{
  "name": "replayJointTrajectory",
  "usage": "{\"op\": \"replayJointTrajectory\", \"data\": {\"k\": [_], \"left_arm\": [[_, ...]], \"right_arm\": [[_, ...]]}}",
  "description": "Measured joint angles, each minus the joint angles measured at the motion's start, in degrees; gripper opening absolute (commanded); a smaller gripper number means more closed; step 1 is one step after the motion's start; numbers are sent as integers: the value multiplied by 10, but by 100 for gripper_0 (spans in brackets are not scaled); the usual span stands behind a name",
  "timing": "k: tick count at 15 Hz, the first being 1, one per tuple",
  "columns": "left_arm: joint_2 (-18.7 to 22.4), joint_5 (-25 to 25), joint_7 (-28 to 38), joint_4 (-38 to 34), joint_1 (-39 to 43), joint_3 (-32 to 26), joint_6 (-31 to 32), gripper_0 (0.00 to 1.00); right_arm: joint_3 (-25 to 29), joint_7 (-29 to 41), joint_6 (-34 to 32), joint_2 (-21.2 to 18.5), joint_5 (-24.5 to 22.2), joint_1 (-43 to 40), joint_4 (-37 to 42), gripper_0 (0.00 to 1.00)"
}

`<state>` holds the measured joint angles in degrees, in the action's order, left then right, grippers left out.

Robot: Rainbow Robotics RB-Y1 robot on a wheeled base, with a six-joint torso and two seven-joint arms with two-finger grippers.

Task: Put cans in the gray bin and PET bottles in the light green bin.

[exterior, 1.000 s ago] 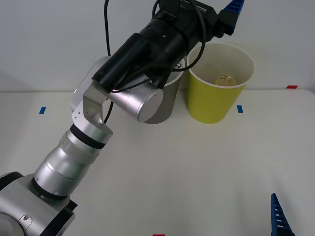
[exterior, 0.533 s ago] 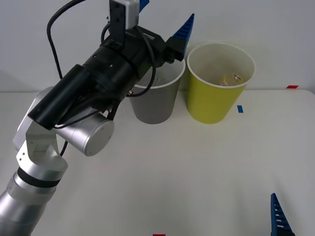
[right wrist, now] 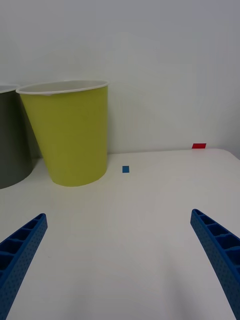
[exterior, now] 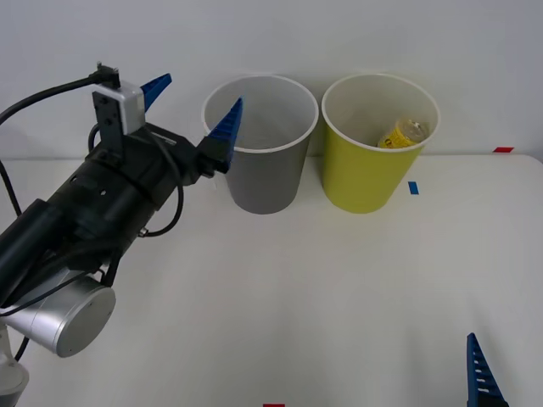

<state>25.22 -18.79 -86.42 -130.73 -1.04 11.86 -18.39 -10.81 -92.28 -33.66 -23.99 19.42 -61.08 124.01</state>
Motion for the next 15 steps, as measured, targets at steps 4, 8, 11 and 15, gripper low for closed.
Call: {"op": "replayJointTrajectory", "data": {"k": [4,8,11,15], "left_arm": [[5,-2,1,-74,117,-44,5,100],[17,-5,2,-87,201,-66,71,100],[18,-4,2,-85,236,-79,97,100],[37,0,2,-22,299,-73,262,100]], "right_arm": [[0,0,0,0,0,0,0,100],[0,0,0,0,0,0,0,100],[0,0,0,0,0,0,0,100],[0,0,0,0,0,0,0,100]]}}
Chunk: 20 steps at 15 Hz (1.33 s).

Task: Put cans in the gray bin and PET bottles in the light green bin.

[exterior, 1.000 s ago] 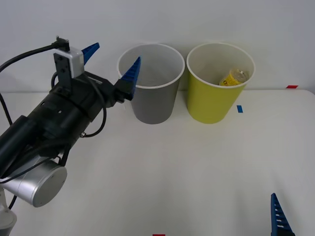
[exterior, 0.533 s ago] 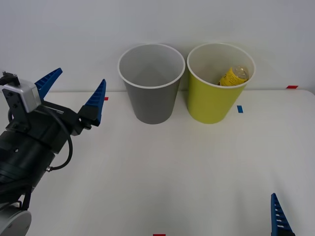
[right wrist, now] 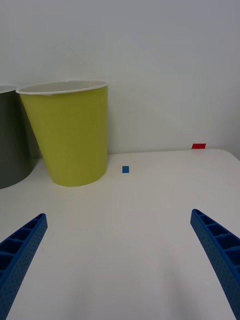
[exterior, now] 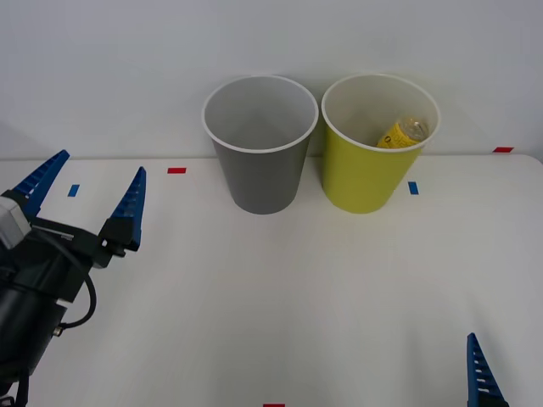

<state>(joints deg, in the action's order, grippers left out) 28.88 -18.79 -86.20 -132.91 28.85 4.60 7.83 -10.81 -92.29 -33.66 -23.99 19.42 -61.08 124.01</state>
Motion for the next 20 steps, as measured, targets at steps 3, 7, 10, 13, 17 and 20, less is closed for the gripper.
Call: {"op": "replayJointTrajectory", "data": {"k": [3,7,10,13,17,20], "left_arm": [[8,6,6,32,80,3,99,100],[14,19,10,54,165,18,166,100],[14,19,10,57,204,18,167,100],[14,17,8,58,245,18,171,100],[2,15,4,58,286,13,174,100],[-11,17,2,58,311,10,174,100]], "right_arm": [[0,0,0,0,0,0,0,100],[0,0,0,0,0,0,0,100],[0,0,0,0,0,0,0,100],[0,0,0,0,0,0,0,100],[0,0,0,0,0,0,0,100],[0,0,0,0,0,0,0,100]]}}
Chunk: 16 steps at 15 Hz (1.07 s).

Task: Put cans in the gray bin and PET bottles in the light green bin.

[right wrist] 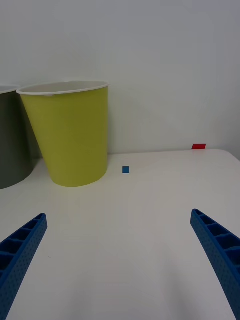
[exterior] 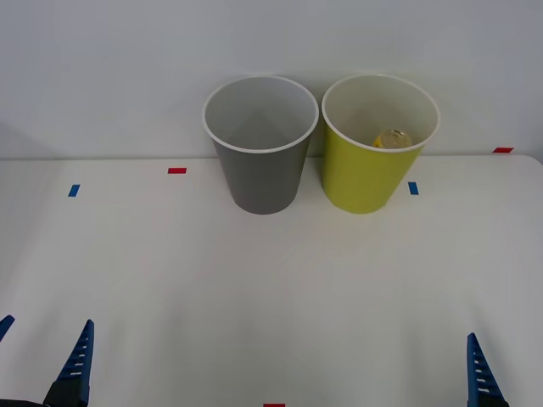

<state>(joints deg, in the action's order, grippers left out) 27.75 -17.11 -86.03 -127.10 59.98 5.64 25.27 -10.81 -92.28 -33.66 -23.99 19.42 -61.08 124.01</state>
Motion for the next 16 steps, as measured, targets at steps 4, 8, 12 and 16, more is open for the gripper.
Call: {"op": "replayJointTrajectory", "data": {"k": [4,8,12,16], "left_arm": [[-6,8,0,0,35,1,9,100],[-2,26,0,0,49,5,20,100],[-2,32,0,0,51,5,20,100],[-2,32,0,0,51,5,20,100]], "right_arm": [[0,0,0,0,0,0,0,100],[0,0,0,0,0,0,0,100],[0,0,0,0,0,0,0,100],[0,0,0,0,0,0,0,100]]}}
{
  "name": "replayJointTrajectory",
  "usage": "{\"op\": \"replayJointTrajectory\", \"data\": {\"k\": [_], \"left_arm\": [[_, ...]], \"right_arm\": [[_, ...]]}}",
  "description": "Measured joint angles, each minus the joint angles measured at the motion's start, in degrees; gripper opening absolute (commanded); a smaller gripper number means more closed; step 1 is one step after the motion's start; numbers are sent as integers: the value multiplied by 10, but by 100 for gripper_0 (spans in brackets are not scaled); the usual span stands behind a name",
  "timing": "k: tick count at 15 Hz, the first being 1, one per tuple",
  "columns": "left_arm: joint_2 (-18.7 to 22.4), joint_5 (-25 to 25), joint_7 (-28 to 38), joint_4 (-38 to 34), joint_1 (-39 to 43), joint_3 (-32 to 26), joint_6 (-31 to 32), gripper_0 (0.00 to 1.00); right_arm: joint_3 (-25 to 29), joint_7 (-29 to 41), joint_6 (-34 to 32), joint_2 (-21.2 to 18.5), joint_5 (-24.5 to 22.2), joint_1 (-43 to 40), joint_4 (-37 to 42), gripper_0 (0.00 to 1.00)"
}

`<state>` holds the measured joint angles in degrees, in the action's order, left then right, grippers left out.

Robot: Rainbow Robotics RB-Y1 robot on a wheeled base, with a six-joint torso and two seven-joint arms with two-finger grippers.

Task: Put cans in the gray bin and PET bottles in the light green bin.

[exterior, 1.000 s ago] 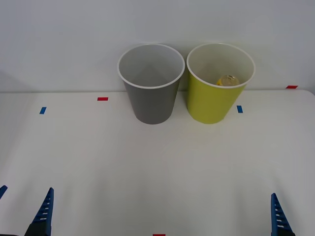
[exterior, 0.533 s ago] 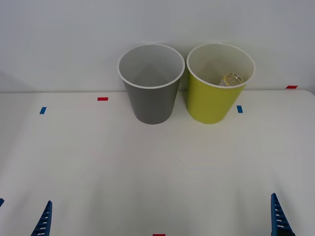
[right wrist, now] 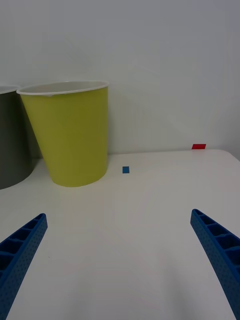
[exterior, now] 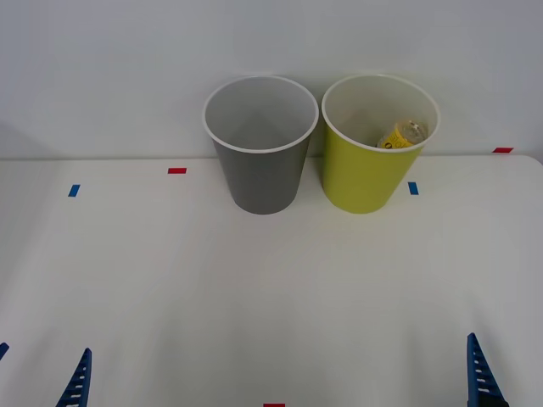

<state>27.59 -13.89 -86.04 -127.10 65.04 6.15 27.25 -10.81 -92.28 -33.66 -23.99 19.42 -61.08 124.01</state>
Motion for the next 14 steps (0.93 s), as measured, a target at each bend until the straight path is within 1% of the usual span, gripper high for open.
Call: {"op": "replayJointTrajectory", "data": {"k": [14], "left_arm": [[0,0,0,0,0,0,0,100]], "right_arm": [[0,0,0,0,0,0,0,100]]}}
